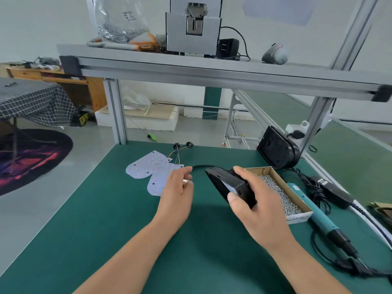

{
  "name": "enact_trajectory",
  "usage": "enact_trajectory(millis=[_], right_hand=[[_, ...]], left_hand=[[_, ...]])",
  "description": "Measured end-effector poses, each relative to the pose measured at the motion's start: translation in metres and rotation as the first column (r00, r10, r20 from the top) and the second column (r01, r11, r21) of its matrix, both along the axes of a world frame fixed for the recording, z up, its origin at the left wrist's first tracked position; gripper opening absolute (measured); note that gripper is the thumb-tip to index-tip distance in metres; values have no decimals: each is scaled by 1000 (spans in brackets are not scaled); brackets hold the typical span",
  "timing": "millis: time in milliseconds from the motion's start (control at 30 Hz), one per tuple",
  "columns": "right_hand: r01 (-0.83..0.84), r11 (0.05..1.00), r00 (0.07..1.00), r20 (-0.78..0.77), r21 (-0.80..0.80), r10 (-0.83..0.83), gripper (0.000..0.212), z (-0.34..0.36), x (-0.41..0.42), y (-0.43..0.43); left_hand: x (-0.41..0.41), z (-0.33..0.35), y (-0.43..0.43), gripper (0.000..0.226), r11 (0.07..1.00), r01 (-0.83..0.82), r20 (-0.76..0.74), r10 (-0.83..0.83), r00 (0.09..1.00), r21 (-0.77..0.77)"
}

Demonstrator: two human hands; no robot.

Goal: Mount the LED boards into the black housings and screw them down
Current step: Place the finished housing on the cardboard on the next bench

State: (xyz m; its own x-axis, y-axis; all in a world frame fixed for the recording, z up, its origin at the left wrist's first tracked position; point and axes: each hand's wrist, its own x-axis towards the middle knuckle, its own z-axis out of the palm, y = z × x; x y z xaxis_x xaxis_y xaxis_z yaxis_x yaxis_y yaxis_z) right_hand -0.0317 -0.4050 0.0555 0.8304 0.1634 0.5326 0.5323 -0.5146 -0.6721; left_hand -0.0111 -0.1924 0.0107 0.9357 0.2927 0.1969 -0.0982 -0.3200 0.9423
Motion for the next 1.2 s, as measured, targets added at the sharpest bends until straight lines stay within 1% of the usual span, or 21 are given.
enact_trajectory(millis=[67,133,167,233,333,367,400,433,500,533,600,633,667,700,767,800,867,967,1033,1100,1200], right_hand=[[37,999,998,-42,36,-35,63,0,3,-7],[73,997,996,-57,29,-71,62,0,4,-12],[84,996,994,-70,21,-82,61,0,5,-13],[80,997,992,-102,-5,-80,59,0,7,-16],[105,992,980,-165,-63,-114,60,0,10,-22],[118,990,976,-176,-80,-130,52,1,12,-25],[122,989,975,-177,-82,-135,40,1,13,-27],[117,990,977,-170,-73,-128,26,1,15,-29],[93,995,981,-166,-39,-99,6,1,16,-31],[67,998,982,-175,-20,-69,6,1,16,-32],[-13,1000,978,-208,6,14,18,2,16,-34],[-55,998,971,-234,20,58,20,3,15,-33],[-99,994,960,-261,40,106,20,5,14,-33],[-141,988,946,-285,67,154,19,5,14,-32],[-199,973,918,-323,120,228,20,5,14,-30],[-213,966,906,-342,147,251,21,4,15,-29],[-206,958,890,-367,201,269,22,2,17,-27],[-188,947,880,-383,261,281,26,-1,19,-25],[-200,931,851,-417,304,319,25,-1,20,-24],[-228,909,815,-443,348,374,27,-2,19,-23],[-272,883,762,-475,381,440,36,-4,15,-19]], left_hand=[[1,-2,5,41,965,0,-43,11,999,262],[3,-2,11,42,864,36,-111,23,994,502],[4,-2,13,41,815,63,-137,20,990,576],[6,-3,18,41,766,84,-142,9,990,637],[10,-4,21,33,708,65,-127,35,991,703],[11,-4,21,32,694,68,-132,39,990,717],[11,-6,21,31,695,68,-129,36,991,716],[11,-6,20,30,718,54,-111,32,993,694],[9,-5,18,23,812,17,-50,16,999,583],[8,-5,16,18,871,16,-22,-6,1000,491],[4,-2,9,11,974,66,-8,-66,998,215],[3,-1,6,12,993,98,-11,-98,995,68],[3,0,2,14,992,117,-17,-118,993,-52],[3,1,-1,16,982,122,-30,-127,991,-141],[3,4,-4,19,949,116,-49,-136,989,-293],[3,7,-5,20,916,104,-53,-135,989,-387],[2,11,-4,23,822,96,-54,-152,987,-562],[-1,15,-2,30,654,115,-37,-214,976,-747],[-1,17,-3,35,563,114,-30,-239,971,-818],[-1,17,-4,36,495,94,-41,-254,966,-864],[-2,17,-6,33,472,98,-61,-310,949,-876]])
